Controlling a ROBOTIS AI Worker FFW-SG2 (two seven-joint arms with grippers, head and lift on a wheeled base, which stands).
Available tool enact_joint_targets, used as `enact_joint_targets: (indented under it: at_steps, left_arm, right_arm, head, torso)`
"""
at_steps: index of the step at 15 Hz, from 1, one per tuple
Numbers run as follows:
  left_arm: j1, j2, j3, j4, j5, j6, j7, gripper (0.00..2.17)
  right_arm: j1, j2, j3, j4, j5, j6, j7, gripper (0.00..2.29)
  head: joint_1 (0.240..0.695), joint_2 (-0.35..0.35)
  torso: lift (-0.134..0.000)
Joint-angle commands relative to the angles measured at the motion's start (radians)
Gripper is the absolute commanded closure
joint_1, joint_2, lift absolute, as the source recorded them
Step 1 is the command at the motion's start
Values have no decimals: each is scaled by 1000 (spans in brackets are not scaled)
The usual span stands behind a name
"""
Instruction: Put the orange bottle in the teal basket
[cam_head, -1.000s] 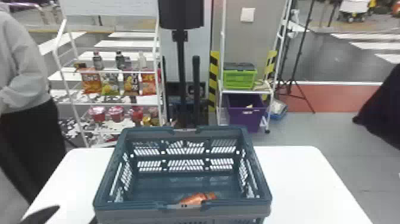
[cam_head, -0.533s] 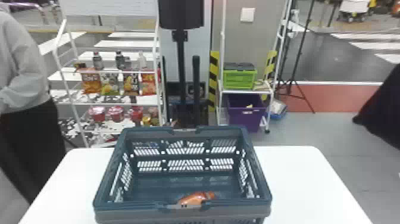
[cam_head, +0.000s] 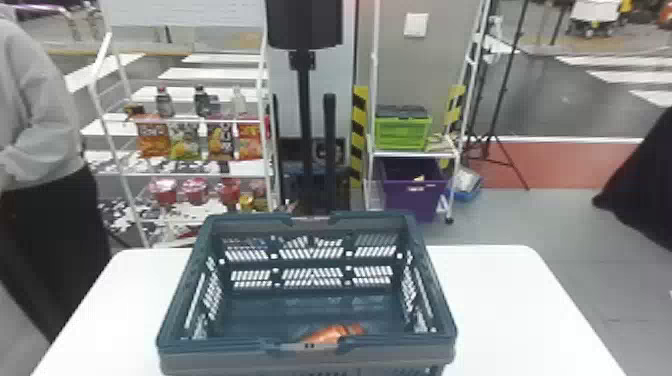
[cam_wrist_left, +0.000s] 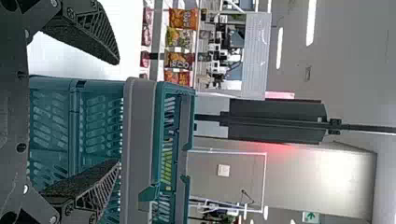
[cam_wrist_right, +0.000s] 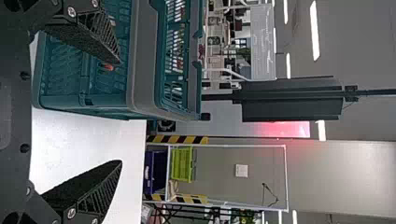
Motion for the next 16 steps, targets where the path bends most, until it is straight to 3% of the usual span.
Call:
enact_joint_targets:
  at_steps: [1,16]
  left_arm:
    - [7,-3,0,0,2,-3,0,161]
    - [-2,-3,-1,13,2,-3,0,161]
  right_arm:
    - [-1,2,2,4,0,0,0,130]
    - [-8,3,4,14,0,0,0,130]
  head:
    - [499,0]
    - [499,0]
  torso:
    - [0]
    - [0]
